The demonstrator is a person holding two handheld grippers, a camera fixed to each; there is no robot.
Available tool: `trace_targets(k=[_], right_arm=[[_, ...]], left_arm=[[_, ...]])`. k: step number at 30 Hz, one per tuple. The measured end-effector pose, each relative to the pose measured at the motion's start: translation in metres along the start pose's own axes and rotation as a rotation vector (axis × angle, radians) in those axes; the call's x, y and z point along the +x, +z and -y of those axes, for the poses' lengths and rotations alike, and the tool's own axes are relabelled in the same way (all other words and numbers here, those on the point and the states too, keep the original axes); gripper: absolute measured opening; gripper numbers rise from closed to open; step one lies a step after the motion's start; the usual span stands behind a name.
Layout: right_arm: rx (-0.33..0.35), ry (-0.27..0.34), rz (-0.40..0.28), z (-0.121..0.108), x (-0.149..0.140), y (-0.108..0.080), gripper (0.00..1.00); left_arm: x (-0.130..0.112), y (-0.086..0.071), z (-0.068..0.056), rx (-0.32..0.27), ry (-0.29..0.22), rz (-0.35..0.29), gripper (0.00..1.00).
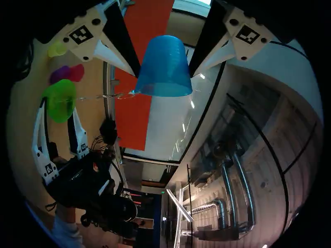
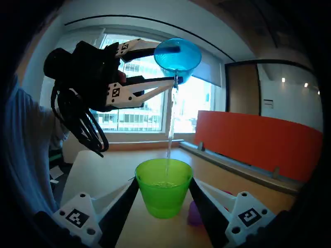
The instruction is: Pour water
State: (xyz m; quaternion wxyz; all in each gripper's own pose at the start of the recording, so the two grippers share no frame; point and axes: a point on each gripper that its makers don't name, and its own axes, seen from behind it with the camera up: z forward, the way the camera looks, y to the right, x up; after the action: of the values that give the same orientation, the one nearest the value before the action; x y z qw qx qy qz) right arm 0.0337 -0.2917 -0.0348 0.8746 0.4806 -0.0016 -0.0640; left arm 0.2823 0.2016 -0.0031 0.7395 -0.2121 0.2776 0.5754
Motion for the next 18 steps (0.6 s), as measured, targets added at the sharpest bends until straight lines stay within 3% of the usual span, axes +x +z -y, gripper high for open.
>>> trace_targets(k=[18], right_arm=[[-0.004, -0.001, -0.003, -0.0007, -0.0018, -0.0016, 0.89]], left_arm=[[0.006, 0.0039, 0.0037, -0.009, 0.099, -0.005, 0.83]])
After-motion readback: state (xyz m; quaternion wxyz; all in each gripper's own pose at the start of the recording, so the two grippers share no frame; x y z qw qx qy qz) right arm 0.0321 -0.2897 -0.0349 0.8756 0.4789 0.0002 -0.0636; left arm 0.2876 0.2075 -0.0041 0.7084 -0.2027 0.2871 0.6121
